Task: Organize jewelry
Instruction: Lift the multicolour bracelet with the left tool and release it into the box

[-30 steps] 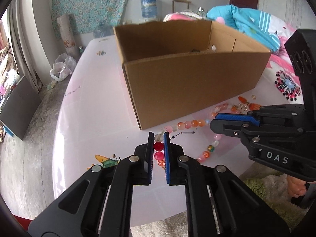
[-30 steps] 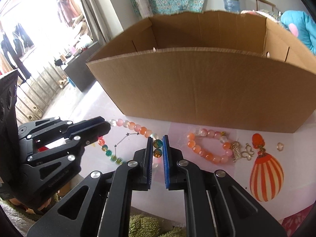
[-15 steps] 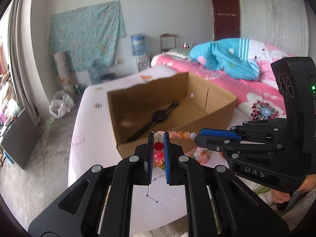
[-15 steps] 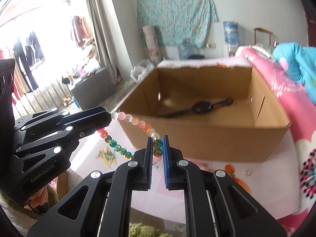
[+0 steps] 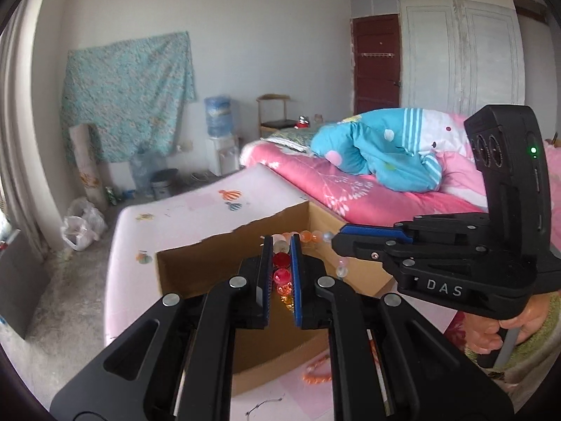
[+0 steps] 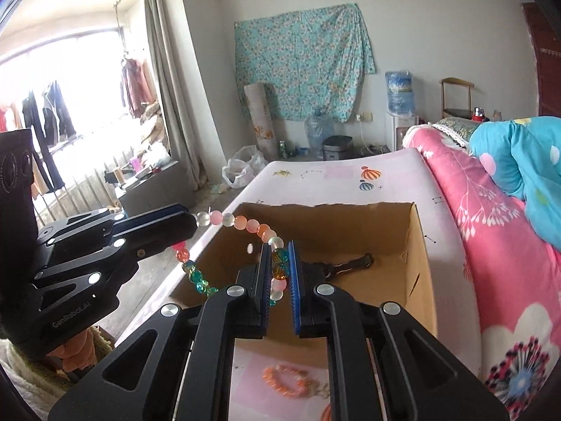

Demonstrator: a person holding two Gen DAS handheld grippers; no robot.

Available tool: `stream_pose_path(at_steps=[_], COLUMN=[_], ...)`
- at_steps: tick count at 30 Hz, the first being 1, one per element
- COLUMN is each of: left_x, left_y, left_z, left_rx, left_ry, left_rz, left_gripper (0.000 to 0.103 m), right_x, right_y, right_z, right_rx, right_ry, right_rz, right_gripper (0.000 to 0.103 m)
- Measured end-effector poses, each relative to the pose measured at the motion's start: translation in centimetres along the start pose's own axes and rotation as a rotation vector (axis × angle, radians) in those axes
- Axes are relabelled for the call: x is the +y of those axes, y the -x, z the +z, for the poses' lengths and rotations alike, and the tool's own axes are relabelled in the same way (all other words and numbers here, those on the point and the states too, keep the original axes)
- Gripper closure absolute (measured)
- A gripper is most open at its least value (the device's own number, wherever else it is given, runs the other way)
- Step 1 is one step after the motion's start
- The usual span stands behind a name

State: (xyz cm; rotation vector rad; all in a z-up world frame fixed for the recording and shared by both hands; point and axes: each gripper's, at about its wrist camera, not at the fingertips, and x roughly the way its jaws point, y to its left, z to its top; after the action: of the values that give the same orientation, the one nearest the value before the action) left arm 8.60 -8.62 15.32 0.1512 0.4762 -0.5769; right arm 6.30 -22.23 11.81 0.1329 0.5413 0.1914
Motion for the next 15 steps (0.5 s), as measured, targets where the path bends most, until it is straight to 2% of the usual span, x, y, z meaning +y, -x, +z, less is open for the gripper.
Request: stream_pose_path(at_steps=[3, 7, 8, 11, 12, 15], left_x=[1.2, 3.1, 3.3, 3.9, 4.1, 4.0], left_y=[-4.5, -12.0, -13.3, -17.9, -19.4, -21.9], left_z=[1.3, 1.0, 0.6, -0.5, -0.9, -2.3], left_rx=[0.083, 0.287, 0.324, 0.477, 0.537, 0.641], left_ry=[0.061, 0.145, 0.152, 0.193, 0.211, 0.208], left_rz=[-0.077, -0.179, -0.191, -0.237, -0.247, -0.268], left_gripper=[0.094, 0.094, 0.094, 0.094, 0.094, 0.094], right_x=[-3.1, -6.1, -7.2, -8.6, -8.8, -8.9], right_y=[-2.8, -6.9, -8.6, -11.9, -12.7, -14.4], right_z=[1.7, 2.6, 2.5, 1.7, 1.3, 0.4], right_rx=[0.1, 0.269, 0.347, 0.494, 0.533, 0.614], right_ry=[0.003, 0.03, 0.044, 0.072, 0.092, 0.182], right_rz=[0.014, 0.002, 0.002, -0.012, -0.023, -0.059], right_gripper=[0.093, 0.093, 0.093, 0.093, 0.093, 0.093])
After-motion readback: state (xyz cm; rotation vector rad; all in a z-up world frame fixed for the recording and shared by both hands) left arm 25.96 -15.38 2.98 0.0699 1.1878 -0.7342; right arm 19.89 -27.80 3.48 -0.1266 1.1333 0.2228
